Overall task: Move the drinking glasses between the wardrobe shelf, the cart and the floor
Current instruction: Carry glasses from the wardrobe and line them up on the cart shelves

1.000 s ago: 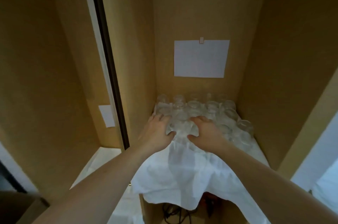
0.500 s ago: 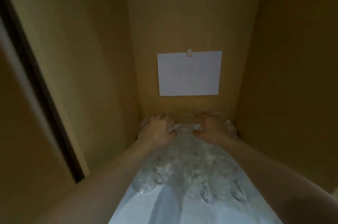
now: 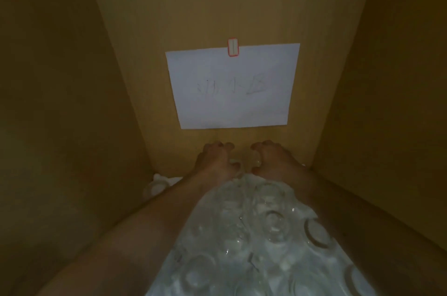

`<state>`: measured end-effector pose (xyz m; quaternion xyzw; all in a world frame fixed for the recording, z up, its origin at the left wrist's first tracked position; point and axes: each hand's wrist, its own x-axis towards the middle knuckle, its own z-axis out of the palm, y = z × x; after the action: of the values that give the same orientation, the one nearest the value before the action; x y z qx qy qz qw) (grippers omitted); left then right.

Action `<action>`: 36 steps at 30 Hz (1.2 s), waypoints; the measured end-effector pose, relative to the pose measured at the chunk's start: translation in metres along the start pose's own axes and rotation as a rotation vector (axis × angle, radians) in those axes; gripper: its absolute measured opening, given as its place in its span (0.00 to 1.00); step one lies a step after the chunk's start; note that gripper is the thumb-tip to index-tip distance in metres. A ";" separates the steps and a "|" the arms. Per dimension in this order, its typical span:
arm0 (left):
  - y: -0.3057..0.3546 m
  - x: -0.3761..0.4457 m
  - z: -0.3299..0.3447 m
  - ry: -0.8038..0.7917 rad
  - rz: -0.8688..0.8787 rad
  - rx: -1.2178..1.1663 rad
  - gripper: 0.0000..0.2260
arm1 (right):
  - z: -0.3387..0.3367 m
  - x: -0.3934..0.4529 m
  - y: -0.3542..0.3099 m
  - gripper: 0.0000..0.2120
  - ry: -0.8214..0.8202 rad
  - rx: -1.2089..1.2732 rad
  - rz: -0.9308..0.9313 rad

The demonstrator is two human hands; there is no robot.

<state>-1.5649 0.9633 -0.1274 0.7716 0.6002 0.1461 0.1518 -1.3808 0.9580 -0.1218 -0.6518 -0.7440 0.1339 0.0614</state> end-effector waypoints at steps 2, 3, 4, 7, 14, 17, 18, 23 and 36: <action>0.004 0.012 0.010 -0.036 0.004 -0.017 0.28 | 0.006 0.014 0.007 0.35 -0.066 0.010 -0.018; 0.006 0.018 0.015 -0.057 -0.001 -0.026 0.28 | 0.009 0.020 0.010 0.35 -0.092 0.010 -0.034; 0.008 0.023 0.020 -0.082 -0.007 -0.018 0.27 | 0.011 0.025 0.013 0.35 -0.110 0.006 -0.049; 0.008 0.035 0.033 -0.168 0.001 0.057 0.25 | 0.014 0.033 0.017 0.32 -0.138 -0.035 -0.087; 0.008 0.043 0.045 -0.238 -0.045 0.059 0.20 | 0.018 0.034 0.020 0.32 -0.070 -0.005 -0.078; 0.011 0.042 0.039 -0.213 -0.047 0.018 0.17 | 0.011 0.029 0.016 0.38 -0.040 0.024 -0.031; 0.013 0.041 0.036 -0.211 -0.044 0.007 0.18 | 0.008 0.026 0.014 0.41 -0.039 0.031 -0.016; 0.023 0.028 0.006 -0.107 0.006 0.003 0.13 | -0.019 0.004 -0.002 0.38 0.089 0.060 0.018; 0.047 -0.087 -0.096 0.543 -0.173 -0.745 0.26 | -0.083 -0.134 -0.049 0.42 0.906 0.625 0.397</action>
<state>-1.5834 0.8734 -0.0241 0.5454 0.5869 0.5352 0.2676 -1.3865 0.8306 -0.0176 -0.7219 -0.4324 0.0641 0.5364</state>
